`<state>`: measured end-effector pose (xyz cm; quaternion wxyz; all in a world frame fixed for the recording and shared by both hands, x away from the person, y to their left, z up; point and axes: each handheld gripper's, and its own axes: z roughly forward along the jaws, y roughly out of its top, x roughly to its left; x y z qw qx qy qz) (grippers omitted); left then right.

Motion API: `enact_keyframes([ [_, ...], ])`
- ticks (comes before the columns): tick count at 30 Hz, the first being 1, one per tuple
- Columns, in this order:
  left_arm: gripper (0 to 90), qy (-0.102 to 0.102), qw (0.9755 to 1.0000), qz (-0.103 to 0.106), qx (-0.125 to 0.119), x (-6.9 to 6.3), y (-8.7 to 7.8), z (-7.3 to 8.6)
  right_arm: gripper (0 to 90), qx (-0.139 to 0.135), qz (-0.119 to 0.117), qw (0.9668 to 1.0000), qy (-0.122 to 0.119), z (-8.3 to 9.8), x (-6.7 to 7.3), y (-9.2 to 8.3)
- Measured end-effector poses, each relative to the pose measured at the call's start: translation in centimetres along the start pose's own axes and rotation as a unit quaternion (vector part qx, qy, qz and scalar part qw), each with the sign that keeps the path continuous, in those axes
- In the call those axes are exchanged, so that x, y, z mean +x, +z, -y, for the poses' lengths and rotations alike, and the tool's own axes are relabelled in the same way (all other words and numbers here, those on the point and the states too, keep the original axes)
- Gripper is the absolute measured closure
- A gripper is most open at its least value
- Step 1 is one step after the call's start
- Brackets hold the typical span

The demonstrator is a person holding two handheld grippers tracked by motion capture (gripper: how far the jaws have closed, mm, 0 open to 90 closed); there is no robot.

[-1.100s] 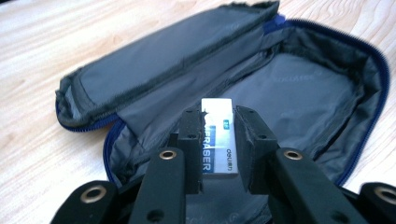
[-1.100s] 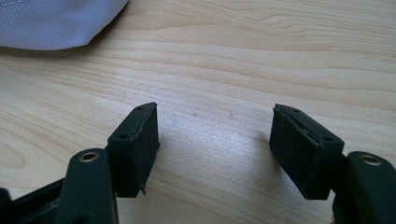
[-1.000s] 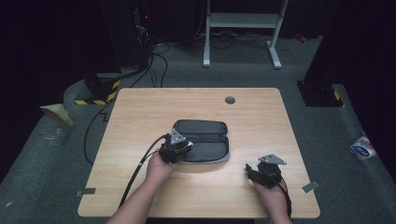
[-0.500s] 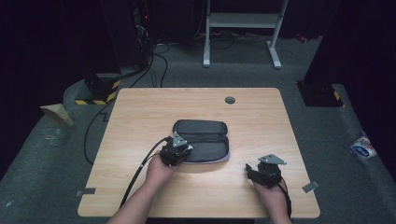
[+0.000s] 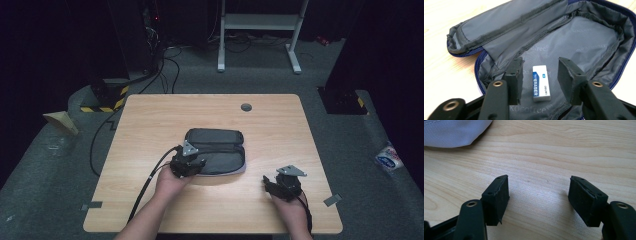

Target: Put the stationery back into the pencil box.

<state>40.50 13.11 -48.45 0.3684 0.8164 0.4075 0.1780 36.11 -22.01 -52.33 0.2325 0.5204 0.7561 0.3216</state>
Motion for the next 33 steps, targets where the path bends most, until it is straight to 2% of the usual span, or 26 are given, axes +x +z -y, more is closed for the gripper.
enact_keyframes([
  [3,49.0,-0.013,0.9999,0.007,0.003,0.3,-0.1,-0.1,32.7,0.0,0.001,1.0,0.0,0.0,0.0,0.0],
  [5,44.7,-0.026,0.9996,0.01,-0.004,0.6,-0.4,-0.1,32.7,0.0,0.0,1.0,0.0,0.0,0.0,0.0],
  [6,37.7,-0.033,0.9994,0.01,-0.006,0.6,-0.5,-0.1,32.8,0.0,0.0,1.0,0.0,0.0,0.0,0.0],
  [8,36.5,-0.037,0.9992,0.008,-0.012,0.9,-0.7,-0.2,32.8,0.0,0.0,1.0,0.0,0.0,0.0,0.0],
  [11,29.5,-0.04,0.999,0.002,-0.018,1.1,-1.0,-0.3,32.8,0.0,0.0,1.0,0.0,0.0,0.0,0.0],
  [15,20.0,-0.046,0.9986,0.009,-0.024,1.5,-1.6,-0.1,32.9,0.0,0.0,1.0,-0.001,0.0,0.0,0.0],
  [17,15.3,-0.049,0.9983,0.02,-0.024,1.8,-2.0,0.2,32.9,0.0,0.0,1.0,0.0,0.0,0.0,0.0],
  [18,13.3,-0.053,0.9981,0.019,-0.026,2.1,-2.1,0.5,32.9,-0.001,0.0,1.0,-0.001,0.0,0.0,0.0],
  [19,6.5,-0.058,0.9978,0.018,-0.025,2.4,-2.3,0.7,32.9,0.0,0.0,1.0,0.0,0.0,0.0,0.0],
  [20,6.5,-0.061,0.9977,0.018,-0.024,2.6,-2.3,0.9,32.9,0.0,0.0,1.0,0.0,0.0,0.0,0.0],
  [22,0.2,-0.067,0.9975,0.01,-0.02,3.2,-2.6,1.5,33.0,-0.001,0.0,1.0,-0.001,0.0,0.0,0.0],
  [23,0.0,-0.058,0.998,0.001,-0.023,3.5,-2.8,1.9,33.0,-0.001,0.0,1.0,-0.001,0.0,0.0,0.0],
  [25,0.0,-0.053,0.9982,-0.009,-0.027,3.9,-3.3,2.5,33.1,-0.001,0.001,1.0,-0.001,0.0,0.0,0.0],
  [27,0.0,-0.055,0.9981,-0.011,-0.026,4.5,-3.8,3.2,33.1,-0.001,0.001,1.0,-0.001,0.0,0.0,0.0],
  [33,0.0,-0.055,0.9977,-0.034,-0.022,6.1,-5.6,5.2,33.2,-0.001,0.001,1.0,-0.001,0.0,0.0,0.0],
])
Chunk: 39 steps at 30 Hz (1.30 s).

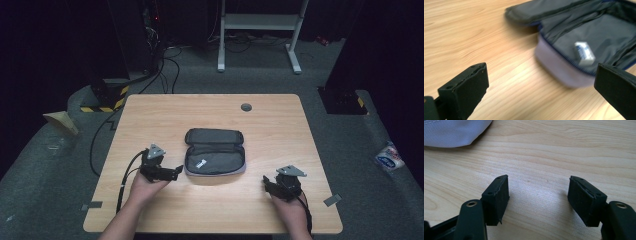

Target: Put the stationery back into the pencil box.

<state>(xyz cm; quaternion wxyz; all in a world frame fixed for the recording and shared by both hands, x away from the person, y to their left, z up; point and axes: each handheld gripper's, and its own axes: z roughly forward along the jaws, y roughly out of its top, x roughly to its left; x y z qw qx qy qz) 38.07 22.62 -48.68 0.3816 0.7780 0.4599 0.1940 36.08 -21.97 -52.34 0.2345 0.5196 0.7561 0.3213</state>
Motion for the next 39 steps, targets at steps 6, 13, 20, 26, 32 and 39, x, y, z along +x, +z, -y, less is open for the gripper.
enact_keyframes([
  [6,0.0,-0.012,0.9995,-0.025,0.013,2.5,-1.9,2.5,33.3,0.0,0.003,1.0,0.003,0.0,0.1,0.0],
  [13,0.0,-0.024,0.9971,-0.048,0.054,4.9,-3.9,7.1,33.4,0.0,0.005,1.0,0.004,0.0,0.1,0.0],
  [20,1.9,0.008,0.9979,-0.048,0.042,4.2,-5.8,10.2,33.4,0.0,0.005,1.0,0.005,0.1,0.1,-0.1],
  [26,1.0,0.012,0.9984,-0.03,0.047,4.1,-5.4,9.9,33.6,-0.001,0.005,1.0,0.005,0.1,0.1,-0.1],
  [32,2.1,0.011,0.9986,-0.028,0.043,4.3,-5.5,9.9,33.6,0.0,0.01,0.9999,0.011,0.0,0.2,0.0],
  [39,2.0,0.009,0.9985,-0.029,0.046,4.4,-5.4,9.8,34.2,-0.001,0.014,0.9998,0.012,0.1,0.1,-0.1],
])
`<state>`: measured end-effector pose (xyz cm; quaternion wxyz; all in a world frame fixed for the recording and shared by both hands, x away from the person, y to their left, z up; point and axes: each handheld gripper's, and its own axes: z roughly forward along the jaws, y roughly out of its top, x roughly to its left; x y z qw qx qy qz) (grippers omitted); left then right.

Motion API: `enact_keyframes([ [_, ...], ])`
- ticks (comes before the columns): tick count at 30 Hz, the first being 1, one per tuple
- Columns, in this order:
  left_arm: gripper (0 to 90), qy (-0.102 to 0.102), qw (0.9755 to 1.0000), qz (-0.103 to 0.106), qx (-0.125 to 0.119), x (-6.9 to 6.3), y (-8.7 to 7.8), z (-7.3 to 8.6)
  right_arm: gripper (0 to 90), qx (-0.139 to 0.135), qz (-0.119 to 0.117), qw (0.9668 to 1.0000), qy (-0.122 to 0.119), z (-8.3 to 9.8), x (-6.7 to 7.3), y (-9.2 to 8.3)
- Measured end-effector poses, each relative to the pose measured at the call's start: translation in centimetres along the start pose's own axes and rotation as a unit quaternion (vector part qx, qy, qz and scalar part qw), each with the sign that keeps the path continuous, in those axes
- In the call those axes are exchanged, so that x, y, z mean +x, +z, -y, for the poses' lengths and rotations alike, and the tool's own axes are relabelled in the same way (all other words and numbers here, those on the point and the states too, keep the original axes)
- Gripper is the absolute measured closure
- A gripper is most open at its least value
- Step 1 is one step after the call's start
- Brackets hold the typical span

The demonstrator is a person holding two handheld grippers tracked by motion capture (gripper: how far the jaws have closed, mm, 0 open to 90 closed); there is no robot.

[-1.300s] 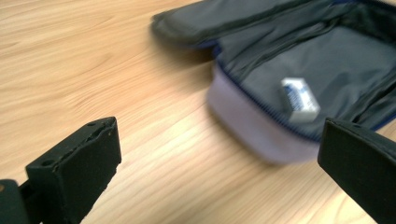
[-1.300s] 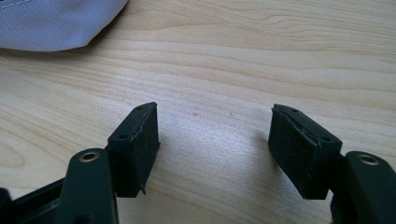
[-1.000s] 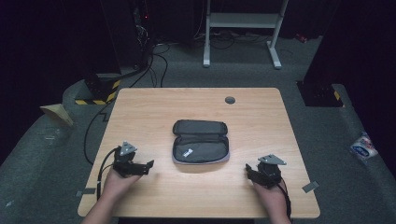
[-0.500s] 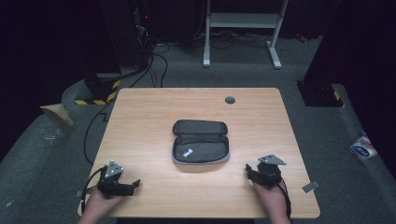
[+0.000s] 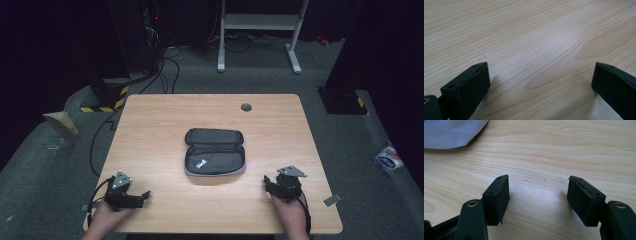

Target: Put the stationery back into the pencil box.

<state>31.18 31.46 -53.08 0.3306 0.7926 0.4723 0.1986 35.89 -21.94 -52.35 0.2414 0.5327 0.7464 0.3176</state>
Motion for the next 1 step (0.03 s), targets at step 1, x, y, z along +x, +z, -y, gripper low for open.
enact_keyframes([
  [1,2.2,-0.001,1.0,-0.001,-0.001,-0.03,-0.02,0.03,34.2,0.0,0.0,1.0,0.0,0.0,-0.01,-0.01],
])
